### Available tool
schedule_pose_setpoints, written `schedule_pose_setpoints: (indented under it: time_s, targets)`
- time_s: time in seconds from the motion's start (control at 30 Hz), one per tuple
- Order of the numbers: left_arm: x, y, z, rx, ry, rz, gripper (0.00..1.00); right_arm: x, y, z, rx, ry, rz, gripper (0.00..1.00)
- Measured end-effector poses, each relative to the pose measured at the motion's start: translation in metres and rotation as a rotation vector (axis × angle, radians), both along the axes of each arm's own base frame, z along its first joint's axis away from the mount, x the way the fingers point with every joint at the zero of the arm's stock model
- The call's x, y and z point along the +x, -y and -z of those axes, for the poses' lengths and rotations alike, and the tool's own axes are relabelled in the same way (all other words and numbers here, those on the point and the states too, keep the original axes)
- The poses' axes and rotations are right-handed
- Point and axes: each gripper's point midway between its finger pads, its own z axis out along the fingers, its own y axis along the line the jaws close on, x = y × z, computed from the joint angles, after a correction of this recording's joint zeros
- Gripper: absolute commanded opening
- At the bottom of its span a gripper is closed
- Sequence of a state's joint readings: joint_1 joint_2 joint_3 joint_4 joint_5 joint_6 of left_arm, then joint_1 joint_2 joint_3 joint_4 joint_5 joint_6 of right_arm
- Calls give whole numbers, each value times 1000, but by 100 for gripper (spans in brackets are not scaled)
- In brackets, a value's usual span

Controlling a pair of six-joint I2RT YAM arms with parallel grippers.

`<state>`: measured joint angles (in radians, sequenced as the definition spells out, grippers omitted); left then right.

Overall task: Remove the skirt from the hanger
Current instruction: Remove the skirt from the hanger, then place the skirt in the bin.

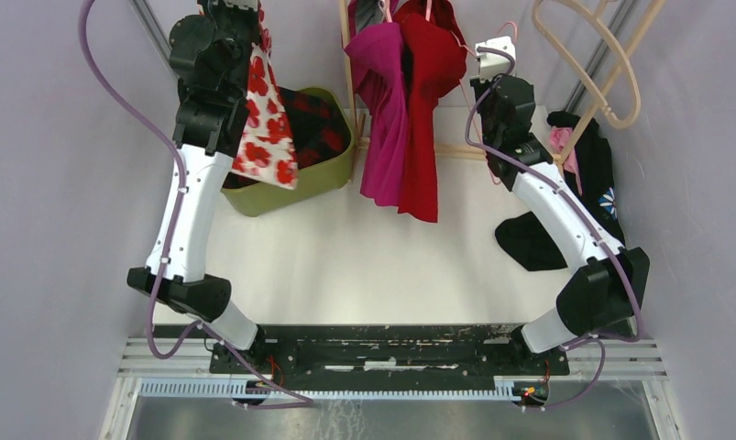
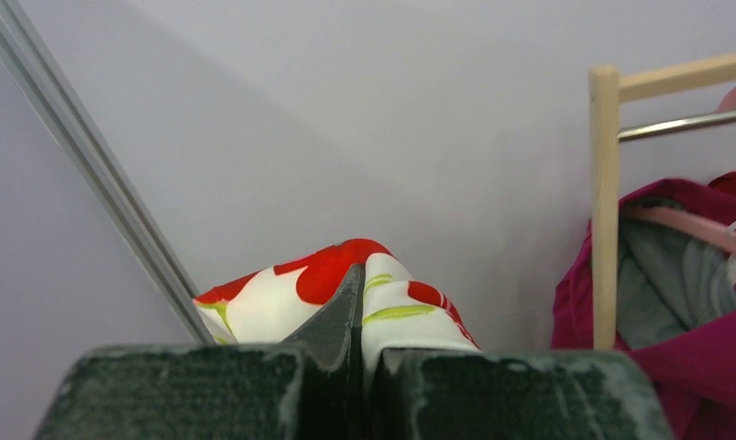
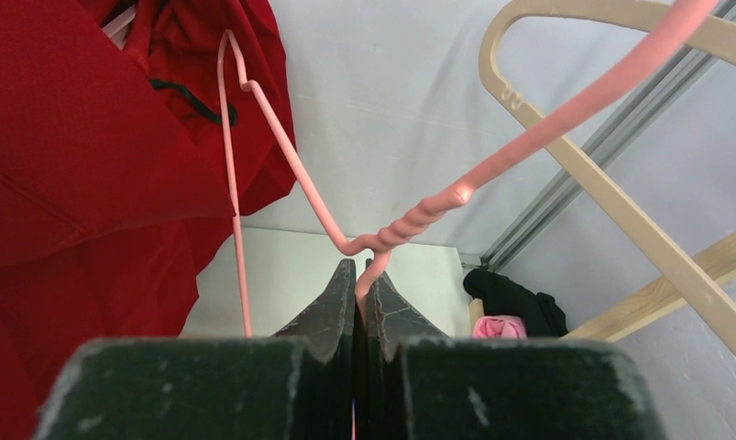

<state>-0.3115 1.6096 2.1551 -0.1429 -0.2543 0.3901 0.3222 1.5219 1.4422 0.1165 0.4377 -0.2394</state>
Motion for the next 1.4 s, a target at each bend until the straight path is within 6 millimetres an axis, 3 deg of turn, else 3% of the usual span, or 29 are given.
schedule_pose_setpoints:
  time_s: [0.1, 0.3, 0.43, 0.67, 0.77, 0.97, 1.03, 1.17, 1.4]
  targets:
    - [18, -9, 26, 16, -38, -23, 3, 1, 2, 0, 8, 2, 1, 1]
    - [66, -39, 136, 32, -251, -69, 3, 4, 3, 3, 18, -2, -3, 1]
    - [83, -69, 180, 11, -339, -114, 3, 8, 5, 9, 24, -12, -1, 1]
    - [85, -107, 178, -7, -316, -190, 3, 13, 12, 15, 28, -20, 11, 1]
    - [80, -120, 199, -1, -352, -228, 3, 14, 14, 14, 31, -18, 13, 1]
    - [66, -148, 261, 62, -495, -360, 3, 20, 22, 20, 49, -20, 28, 1]
    - [61, -158, 272, 73, -529, -403, 3, 24, 23, 26, 52, -28, 31, 1]
    - [52, -187, 267, 53, -525, -494, 3, 30, 25, 37, 59, -46, 38, 1]
    - [37, -230, 233, 9, -459, -638, 3, 33, 29, 41, 67, -51, 40, 1]
